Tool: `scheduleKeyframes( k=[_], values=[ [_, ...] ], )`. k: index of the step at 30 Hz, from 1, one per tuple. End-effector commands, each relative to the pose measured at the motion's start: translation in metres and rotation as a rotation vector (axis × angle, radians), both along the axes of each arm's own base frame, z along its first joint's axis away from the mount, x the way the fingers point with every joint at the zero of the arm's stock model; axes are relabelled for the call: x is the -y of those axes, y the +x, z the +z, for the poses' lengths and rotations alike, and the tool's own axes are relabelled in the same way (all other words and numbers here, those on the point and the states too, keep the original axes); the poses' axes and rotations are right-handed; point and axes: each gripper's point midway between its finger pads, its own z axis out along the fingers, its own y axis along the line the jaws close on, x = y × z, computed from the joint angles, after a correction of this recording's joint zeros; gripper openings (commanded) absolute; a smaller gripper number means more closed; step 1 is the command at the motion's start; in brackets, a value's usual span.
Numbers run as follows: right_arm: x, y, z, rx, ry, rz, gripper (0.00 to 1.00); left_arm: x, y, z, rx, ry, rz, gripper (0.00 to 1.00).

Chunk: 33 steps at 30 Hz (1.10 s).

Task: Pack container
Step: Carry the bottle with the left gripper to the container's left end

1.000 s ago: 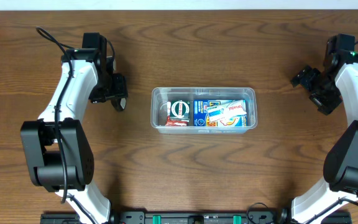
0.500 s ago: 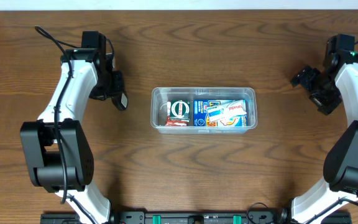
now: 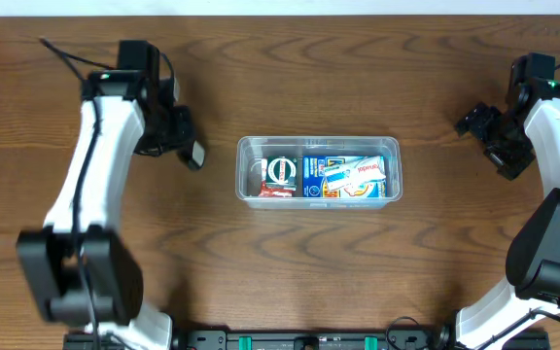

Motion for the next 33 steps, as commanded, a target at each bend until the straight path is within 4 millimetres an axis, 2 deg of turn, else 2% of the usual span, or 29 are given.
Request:
scheduleKeyframes(
  k=[1,3,6,9,12,18,23,33],
  values=[
    [0.001,0.002,0.0,0.0,-0.005,0.011,0.99,0.034,-0.002,0.067,0.174,-0.151,-0.069,0.13],
    [0.001,0.002,0.0,0.0,-0.005,0.011,0.99,0.05,-0.011,0.085,0.219,-0.187,-0.112,0.12],
    [0.001,0.002,0.0,-0.001,-0.005,0.011,0.99,0.074,-0.022,0.1,0.254,-0.203,-0.184,0.13],
    [0.0,0.002,0.0,0.0,-0.005,0.013,0.99,0.1,-0.032,0.101,0.249,-0.209,-0.261,0.13],
    [0.0,0.002,0.0,0.0,-0.005,0.012,0.99,0.117,-0.037,0.089,0.224,-0.159,-0.314,0.12],
    [0.0,0.002,0.0,0.0,-0.005,0.012,0.99,0.121,-0.037,0.058,0.155,0.022,-0.245,0.12],
    [0.0,0.002,0.0,0.0,-0.005,0.012,0.99,0.129,-0.037,0.043,0.138,0.116,-0.272,0.11],
    [0.0,0.002,0.0,0.0,-0.005,0.012,0.99,0.125,-0.029,0.013,0.099,0.274,-0.168,0.09]
  ],
)
